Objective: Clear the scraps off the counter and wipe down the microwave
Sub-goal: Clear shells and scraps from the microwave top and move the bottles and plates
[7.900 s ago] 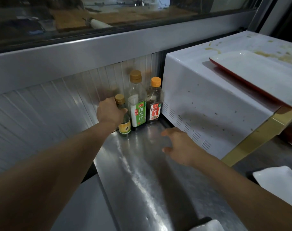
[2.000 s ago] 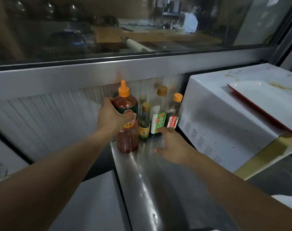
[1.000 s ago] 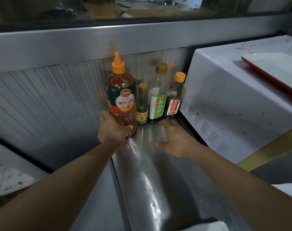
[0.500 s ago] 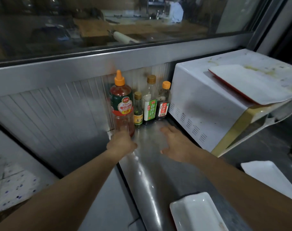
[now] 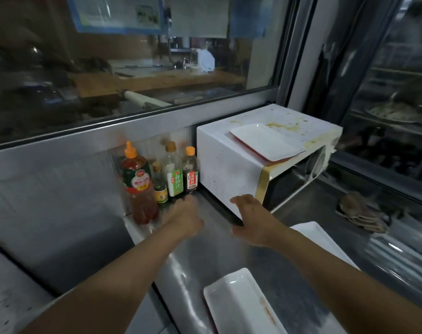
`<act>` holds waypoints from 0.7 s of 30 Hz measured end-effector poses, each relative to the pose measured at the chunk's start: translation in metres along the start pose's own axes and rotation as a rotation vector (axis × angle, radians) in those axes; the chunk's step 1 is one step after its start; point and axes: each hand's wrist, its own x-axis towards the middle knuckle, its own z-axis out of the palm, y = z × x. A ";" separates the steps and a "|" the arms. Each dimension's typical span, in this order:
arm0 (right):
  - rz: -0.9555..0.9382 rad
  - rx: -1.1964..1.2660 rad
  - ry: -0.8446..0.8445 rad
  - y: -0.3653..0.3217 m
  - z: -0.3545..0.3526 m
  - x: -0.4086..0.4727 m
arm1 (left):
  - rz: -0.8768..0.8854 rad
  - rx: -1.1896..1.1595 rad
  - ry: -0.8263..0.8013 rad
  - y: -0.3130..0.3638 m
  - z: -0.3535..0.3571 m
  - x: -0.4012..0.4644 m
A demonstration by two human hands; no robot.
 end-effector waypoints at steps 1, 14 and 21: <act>0.002 0.006 0.009 0.008 -0.004 -0.006 | 0.011 -0.004 0.009 0.009 0.002 -0.003; -0.113 0.106 0.078 0.155 -0.058 -0.085 | -0.079 -0.209 0.076 0.137 0.073 -0.071; -0.122 0.101 -0.073 0.205 -0.037 -0.112 | -0.277 -0.217 0.019 0.146 0.122 -0.129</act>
